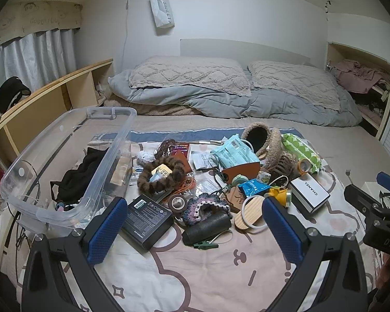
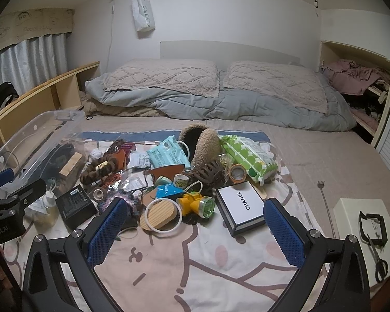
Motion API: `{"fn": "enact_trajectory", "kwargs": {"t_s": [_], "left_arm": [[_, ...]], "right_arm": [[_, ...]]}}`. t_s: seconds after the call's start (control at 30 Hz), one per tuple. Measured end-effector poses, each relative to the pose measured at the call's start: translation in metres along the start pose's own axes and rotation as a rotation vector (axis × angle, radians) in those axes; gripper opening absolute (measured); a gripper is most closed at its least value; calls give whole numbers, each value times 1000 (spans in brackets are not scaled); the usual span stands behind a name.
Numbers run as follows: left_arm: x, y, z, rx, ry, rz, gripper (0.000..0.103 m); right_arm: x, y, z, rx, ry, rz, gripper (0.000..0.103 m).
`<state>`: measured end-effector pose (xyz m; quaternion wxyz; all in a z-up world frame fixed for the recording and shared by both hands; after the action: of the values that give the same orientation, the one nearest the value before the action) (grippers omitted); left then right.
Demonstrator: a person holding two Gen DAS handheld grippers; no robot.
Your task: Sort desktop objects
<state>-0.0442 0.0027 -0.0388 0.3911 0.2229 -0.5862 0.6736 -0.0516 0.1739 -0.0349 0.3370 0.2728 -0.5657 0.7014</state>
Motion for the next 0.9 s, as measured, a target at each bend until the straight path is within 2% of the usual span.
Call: {"fn": "enact_trajectory", "kwargs": {"t_s": [0.53,0.6,0.9], "left_arm": [[1,0,-1,8,3,-4,103],[3,-16,4,11,5,-8,103],[5,-31,11,-7,-24,-22,103]], "right_arm": [[-2,-10,3,17,-8,-5,103],[-2,-12,2,22,-9,-5,103],[0,-27,-1,52,-10,-22,103]]}}
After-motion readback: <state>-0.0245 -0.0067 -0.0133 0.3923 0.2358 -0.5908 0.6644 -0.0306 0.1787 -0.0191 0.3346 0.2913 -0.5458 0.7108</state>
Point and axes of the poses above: each gripper's, at about its wrist camera, not at the fingertips, and y roughly the way its jaws point, z to its left, x to its top, the point moved 6 cm from there along y, roughly the way its jaws point, and after that the axes turned 15 degrees about y, right-handed, at the moved point
